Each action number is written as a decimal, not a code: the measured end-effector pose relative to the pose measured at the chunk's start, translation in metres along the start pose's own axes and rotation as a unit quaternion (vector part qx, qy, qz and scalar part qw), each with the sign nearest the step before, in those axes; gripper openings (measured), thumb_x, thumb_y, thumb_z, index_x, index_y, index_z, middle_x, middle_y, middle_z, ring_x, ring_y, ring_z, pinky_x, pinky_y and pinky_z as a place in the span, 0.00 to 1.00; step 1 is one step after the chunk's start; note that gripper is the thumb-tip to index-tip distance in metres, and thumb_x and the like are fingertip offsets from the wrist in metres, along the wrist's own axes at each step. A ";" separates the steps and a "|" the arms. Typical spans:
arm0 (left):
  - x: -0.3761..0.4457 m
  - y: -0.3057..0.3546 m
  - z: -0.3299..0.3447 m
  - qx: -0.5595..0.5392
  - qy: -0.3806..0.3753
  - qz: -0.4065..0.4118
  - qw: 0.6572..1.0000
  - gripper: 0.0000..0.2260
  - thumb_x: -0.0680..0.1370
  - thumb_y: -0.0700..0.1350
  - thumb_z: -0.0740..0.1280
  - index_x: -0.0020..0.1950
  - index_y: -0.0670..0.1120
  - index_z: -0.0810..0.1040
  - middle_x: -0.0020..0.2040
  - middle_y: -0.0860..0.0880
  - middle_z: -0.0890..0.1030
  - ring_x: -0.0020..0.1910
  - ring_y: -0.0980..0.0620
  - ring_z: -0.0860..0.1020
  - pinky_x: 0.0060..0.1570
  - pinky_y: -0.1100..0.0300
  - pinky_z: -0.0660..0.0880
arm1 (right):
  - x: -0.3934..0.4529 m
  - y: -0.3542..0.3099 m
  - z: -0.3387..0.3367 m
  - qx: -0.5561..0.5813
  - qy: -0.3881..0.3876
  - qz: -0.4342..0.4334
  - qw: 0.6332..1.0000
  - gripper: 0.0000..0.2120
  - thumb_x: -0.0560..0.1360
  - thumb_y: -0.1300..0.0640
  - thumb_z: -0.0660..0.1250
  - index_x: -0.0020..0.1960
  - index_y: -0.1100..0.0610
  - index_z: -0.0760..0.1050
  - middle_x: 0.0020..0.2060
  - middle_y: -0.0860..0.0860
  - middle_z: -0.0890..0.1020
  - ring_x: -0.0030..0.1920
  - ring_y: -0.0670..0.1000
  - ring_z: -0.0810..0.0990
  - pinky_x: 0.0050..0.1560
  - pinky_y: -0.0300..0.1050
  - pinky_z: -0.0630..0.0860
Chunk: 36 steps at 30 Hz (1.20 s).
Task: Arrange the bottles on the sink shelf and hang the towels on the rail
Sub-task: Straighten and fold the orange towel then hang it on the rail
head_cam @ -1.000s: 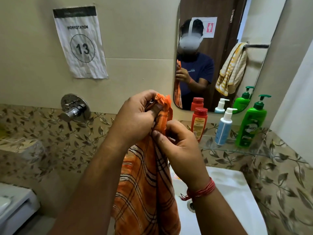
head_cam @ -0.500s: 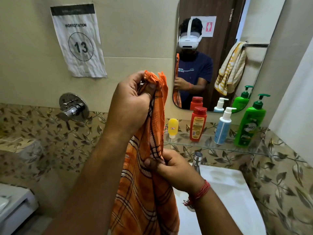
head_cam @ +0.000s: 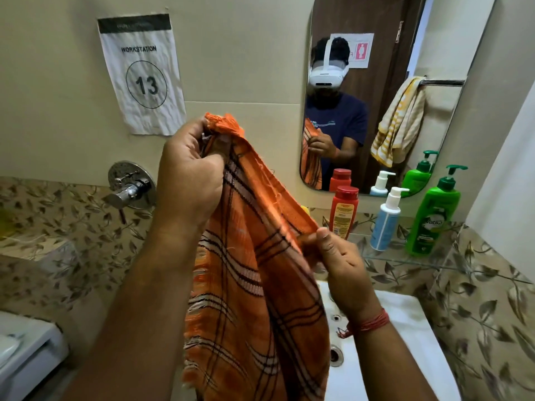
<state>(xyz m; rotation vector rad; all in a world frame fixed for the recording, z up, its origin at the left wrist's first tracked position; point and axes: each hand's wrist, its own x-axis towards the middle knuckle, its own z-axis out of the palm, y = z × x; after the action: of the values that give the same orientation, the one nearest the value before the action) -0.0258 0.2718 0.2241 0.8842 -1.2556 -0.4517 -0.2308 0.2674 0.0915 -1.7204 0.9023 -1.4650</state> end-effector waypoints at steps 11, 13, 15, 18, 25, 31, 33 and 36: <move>-0.001 0.000 0.010 0.013 -0.020 0.016 1.000 0.15 0.81 0.32 0.62 0.50 0.51 0.81 0.39 0.57 0.82 0.36 0.59 0.80 0.36 0.62 0.78 | 0.000 -0.010 0.025 0.064 -0.085 -0.009 0.994 0.15 0.72 0.48 0.74 0.48 0.60 0.83 0.45 0.52 0.84 0.48 0.50 0.82 0.48 0.46 0.78; -0.001 -0.001 0.011 0.011 -0.024 0.019 0.999 0.15 0.80 0.32 0.62 0.50 0.51 0.81 0.39 0.57 0.82 0.37 0.59 0.80 0.36 0.62 0.78 | 0.000 -0.008 0.026 0.186 -0.105 0.051 0.975 0.16 0.68 0.46 0.78 0.43 0.58 0.82 0.43 0.54 0.83 0.46 0.52 0.82 0.47 0.46 0.79; -0.002 -0.002 0.010 0.007 -0.020 0.013 1.000 0.16 0.80 0.32 0.62 0.50 0.51 0.82 0.40 0.56 0.83 0.38 0.58 0.82 0.38 0.60 0.79 | -0.001 -0.005 0.022 0.268 -0.110 0.080 0.954 0.15 0.64 0.48 0.81 0.40 0.55 0.80 0.42 0.54 0.82 0.43 0.52 0.82 0.44 0.44 0.80; -0.002 -0.004 0.009 0.004 -0.016 0.012 1.000 0.14 0.81 0.34 0.63 0.50 0.52 0.82 0.41 0.56 0.84 0.40 0.57 0.83 0.40 0.58 0.81 | -0.004 -0.003 0.011 0.331 -0.084 0.102 0.934 0.17 0.63 0.47 0.82 0.40 0.56 0.79 0.43 0.56 0.79 0.43 0.54 0.80 0.43 0.45 0.81; 0.002 -0.015 0.009 0.016 0.018 0.010 1.000 0.16 0.79 0.32 0.61 0.50 0.51 0.82 0.39 0.56 0.82 0.37 0.59 0.80 0.37 0.63 0.76 | -0.006 -0.007 -0.001 0.068 0.050 -0.014 0.996 0.13 0.76 0.39 0.65 0.43 0.48 0.75 0.39 0.50 0.77 0.40 0.51 0.76 0.39 0.48 0.76; 0.006 -0.015 0.012 0.019 0.087 0.010 0.996 0.18 0.75 0.31 0.60 0.44 0.54 0.81 0.37 0.59 0.81 0.35 0.62 0.78 0.37 0.65 0.75 | -0.011 -0.018 0.000 0.085 -0.101 0.027 0.991 0.18 0.70 0.43 0.74 0.46 0.58 0.77 0.44 0.57 0.80 0.45 0.58 0.81 0.44 0.56 0.82; 0.007 -0.014 0.012 0.021 0.096 0.008 0.995 0.19 0.75 0.30 0.60 0.43 0.54 0.80 0.35 0.59 0.80 0.33 0.65 0.77 0.35 0.67 0.73 | -0.013 -0.022 -0.006 0.180 -0.130 0.066 0.973 0.21 0.71 0.45 0.75 0.46 0.62 0.76 0.45 0.59 0.78 0.45 0.56 0.81 0.45 0.50 0.81; 0.007 -0.010 0.011 0.032 0.106 0.011 0.994 0.18 0.75 0.31 0.60 0.43 0.54 0.79 0.36 0.58 0.80 0.32 0.66 0.76 0.34 0.69 0.72 | -0.012 -0.022 -0.011 0.118 -0.224 0.100 0.962 0.20 0.76 0.50 0.71 0.56 0.66 0.78 0.55 0.65 0.79 0.55 0.63 0.81 0.57 0.60 0.79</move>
<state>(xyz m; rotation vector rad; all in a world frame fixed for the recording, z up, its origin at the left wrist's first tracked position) -0.0328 0.2568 0.2212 0.9461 -1.0882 -0.2937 -0.2417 0.2877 0.1054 -1.6333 0.6082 -0.9502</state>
